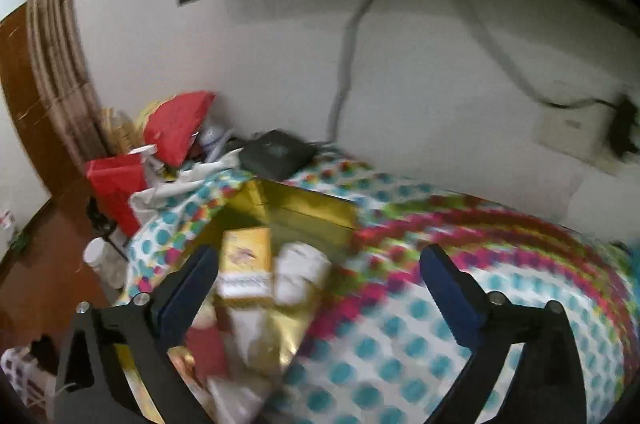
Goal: Organize objects
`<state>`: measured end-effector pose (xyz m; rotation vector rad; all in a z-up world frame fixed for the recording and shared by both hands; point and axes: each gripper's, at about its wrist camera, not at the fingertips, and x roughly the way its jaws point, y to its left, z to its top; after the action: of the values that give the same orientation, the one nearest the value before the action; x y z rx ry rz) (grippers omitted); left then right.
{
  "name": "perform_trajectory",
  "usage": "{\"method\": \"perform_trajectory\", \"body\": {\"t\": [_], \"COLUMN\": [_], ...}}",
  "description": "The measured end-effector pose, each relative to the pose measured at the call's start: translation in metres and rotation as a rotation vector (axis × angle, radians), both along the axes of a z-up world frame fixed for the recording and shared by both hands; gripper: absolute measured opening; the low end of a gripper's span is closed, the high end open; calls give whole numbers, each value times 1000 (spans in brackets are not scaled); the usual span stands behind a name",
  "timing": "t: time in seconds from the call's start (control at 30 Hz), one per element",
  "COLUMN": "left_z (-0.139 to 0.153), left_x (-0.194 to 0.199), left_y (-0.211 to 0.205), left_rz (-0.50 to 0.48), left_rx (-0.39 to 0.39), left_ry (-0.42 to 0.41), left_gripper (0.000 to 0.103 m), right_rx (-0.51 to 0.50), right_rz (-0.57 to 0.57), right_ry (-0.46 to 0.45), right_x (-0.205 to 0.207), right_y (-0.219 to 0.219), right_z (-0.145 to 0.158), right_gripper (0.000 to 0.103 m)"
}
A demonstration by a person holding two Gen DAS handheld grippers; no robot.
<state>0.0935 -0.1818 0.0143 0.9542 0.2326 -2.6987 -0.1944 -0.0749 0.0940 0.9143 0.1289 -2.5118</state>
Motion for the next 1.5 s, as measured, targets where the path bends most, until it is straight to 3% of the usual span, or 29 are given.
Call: {"method": "perform_trajectory", "body": {"t": [0.17, 0.33, 0.57, 0.77, 0.93, 1.27, 1.5], "left_z": [15, 38, 57, 73, 86, 111, 114], "left_x": [-5, 11, 52, 83, 94, 114, 111], "left_y": [12, 27, 39, 28, 37, 63, 78], "left_rz": [47, 120, 157, 232, 202, 188, 161], "left_rx": [-83, -147, -148, -90, -84, -84, -94], "left_ry": [9, 87, 97, 141, 168, 237, 217], "left_gripper": [88, 88, 88, 88, 89, 89, 89], "right_rx": [89, 116, 16, 4, -14, -17, -27], "right_rz": [-136, -138, -70, -71, -96, -133, -121], "right_ry": [38, 48, 32, 84, 133, 221, 221], "right_x": [56, 108, 170, 221, 258, 298, 304], "right_y": [51, 49, 22, 29, 44, 73, 80], "right_z": [-19, -27, -7, 11, 34, 64, 66], "right_gripper": [103, 103, 103, 103, 103, 103, 103]}}
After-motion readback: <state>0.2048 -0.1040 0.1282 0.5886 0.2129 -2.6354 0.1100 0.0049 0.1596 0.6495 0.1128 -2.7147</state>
